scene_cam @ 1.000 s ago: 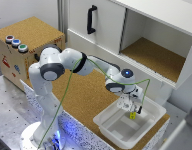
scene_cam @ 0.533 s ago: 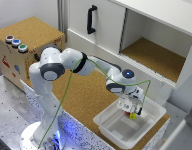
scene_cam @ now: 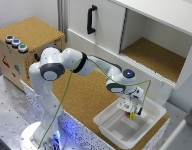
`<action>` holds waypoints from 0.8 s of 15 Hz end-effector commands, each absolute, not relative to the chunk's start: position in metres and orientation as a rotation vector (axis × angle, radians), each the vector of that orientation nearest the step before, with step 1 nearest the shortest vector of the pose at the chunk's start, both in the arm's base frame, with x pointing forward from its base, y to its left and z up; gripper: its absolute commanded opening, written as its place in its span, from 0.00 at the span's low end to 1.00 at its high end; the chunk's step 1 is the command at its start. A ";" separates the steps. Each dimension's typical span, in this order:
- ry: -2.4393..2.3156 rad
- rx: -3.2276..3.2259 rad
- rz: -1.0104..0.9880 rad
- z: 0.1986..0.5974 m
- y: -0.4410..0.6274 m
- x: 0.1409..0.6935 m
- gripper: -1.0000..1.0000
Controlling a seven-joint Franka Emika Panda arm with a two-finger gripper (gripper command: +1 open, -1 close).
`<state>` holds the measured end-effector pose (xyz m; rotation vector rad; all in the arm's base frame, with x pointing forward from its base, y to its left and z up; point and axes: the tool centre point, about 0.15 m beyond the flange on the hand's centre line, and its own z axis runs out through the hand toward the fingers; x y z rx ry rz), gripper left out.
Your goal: Move to the white box, then store the pink object
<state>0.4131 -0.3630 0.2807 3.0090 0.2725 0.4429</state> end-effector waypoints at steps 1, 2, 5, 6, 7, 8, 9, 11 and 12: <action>0.108 2.919 0.496 0.362 -0.324 0.394 1.00; 0.073 2.862 0.511 0.380 -0.314 0.392 1.00; 0.123 2.838 0.618 0.424 -0.272 0.381 1.00; 0.127 2.851 0.627 0.430 -0.259 0.378 1.00; 0.134 2.869 0.624 0.433 -0.247 0.377 1.00; 0.135 2.878 0.633 0.436 -0.238 0.375 1.00; 0.151 2.882 0.636 0.438 -0.226 0.373 1.00; 0.193 2.888 0.646 0.442 -0.201 0.370 1.00; 0.226 2.899 0.648 0.443 -0.186 0.368 1.00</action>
